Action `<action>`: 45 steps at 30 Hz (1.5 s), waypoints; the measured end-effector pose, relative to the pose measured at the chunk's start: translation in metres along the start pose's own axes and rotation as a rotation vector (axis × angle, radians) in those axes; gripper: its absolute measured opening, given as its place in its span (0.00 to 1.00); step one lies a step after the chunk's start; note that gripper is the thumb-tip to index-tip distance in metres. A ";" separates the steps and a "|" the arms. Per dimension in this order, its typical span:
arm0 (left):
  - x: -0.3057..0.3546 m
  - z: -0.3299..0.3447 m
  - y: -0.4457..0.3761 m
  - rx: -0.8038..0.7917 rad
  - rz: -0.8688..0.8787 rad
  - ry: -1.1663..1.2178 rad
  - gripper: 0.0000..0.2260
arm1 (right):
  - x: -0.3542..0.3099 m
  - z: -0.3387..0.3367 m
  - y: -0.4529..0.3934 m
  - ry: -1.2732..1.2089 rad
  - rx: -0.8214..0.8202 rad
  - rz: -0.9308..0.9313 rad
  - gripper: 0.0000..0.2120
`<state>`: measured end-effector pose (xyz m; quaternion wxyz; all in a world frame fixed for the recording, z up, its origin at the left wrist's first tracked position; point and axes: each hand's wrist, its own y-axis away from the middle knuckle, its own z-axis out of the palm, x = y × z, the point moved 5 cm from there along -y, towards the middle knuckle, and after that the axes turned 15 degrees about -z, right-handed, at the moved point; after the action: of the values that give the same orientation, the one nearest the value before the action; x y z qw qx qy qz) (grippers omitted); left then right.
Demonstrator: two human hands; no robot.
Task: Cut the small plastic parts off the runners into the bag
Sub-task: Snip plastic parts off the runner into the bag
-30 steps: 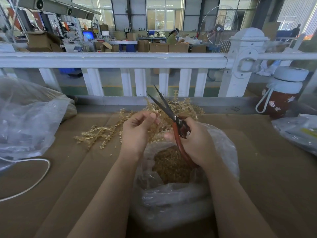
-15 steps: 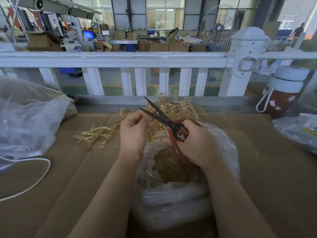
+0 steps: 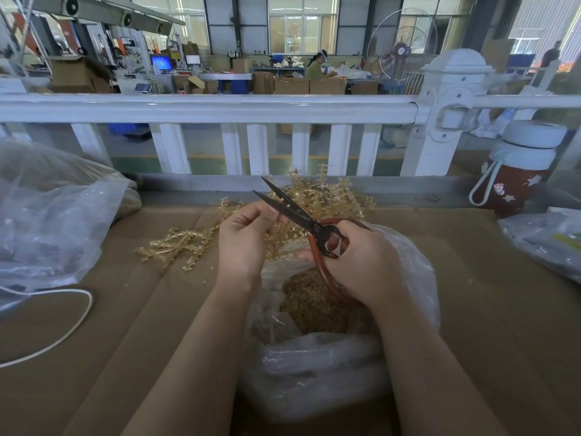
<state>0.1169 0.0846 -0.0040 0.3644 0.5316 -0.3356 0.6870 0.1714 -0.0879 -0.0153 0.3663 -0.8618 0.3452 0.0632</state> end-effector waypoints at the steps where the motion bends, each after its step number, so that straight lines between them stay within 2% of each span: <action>1: 0.000 0.000 0.000 -0.001 -0.003 0.004 0.17 | 0.000 0.000 0.000 -0.002 0.003 -0.002 0.28; 5: 0.002 0.000 0.001 -0.021 -0.006 0.020 0.14 | 0.001 0.001 -0.001 -0.009 0.005 -0.013 0.30; 10: 0.003 0.004 0.004 -0.065 -0.002 -0.043 0.19 | 0.002 -0.001 0.000 -0.002 0.025 -0.015 0.30; 13: 0.005 0.007 0.006 -0.105 -0.003 -0.044 0.14 | 0.001 -0.002 0.001 -0.008 0.033 -0.021 0.27; 16: 0.004 0.006 0.006 -0.115 -0.014 -0.035 0.12 | 0.000 -0.002 0.001 -0.017 0.028 -0.036 0.28; 22: 0.006 0.007 0.006 -0.137 -0.016 -0.032 0.17 | -0.001 -0.002 0.001 -0.044 0.023 -0.031 0.30; 27: 0.006 0.007 0.006 -0.144 -0.018 -0.034 0.18 | 0.001 -0.001 0.001 -0.065 0.012 -0.030 0.25; 31: 0.006 0.008 0.006 -0.154 -0.023 -0.029 0.15 | 0.001 -0.001 0.001 -0.075 0.011 -0.033 0.28; 35: 0.005 0.007 0.006 -0.173 -0.016 -0.031 0.14 | 0.001 -0.001 0.001 -0.065 0.001 -0.032 0.23; 41: 0.005 0.008 0.006 -0.184 -0.001 -0.028 0.13 | 0.001 -0.001 0.002 -0.064 0.013 -0.041 0.28; 45: 0.004 0.008 0.005 -0.187 -0.014 -0.024 0.12 | 0.000 -0.001 0.002 -0.089 0.016 -0.023 0.23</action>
<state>0.1156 0.0762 0.0007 0.4132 0.5059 -0.3987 0.6437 0.1703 -0.0896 -0.0154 0.3887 -0.8592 0.3191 0.0945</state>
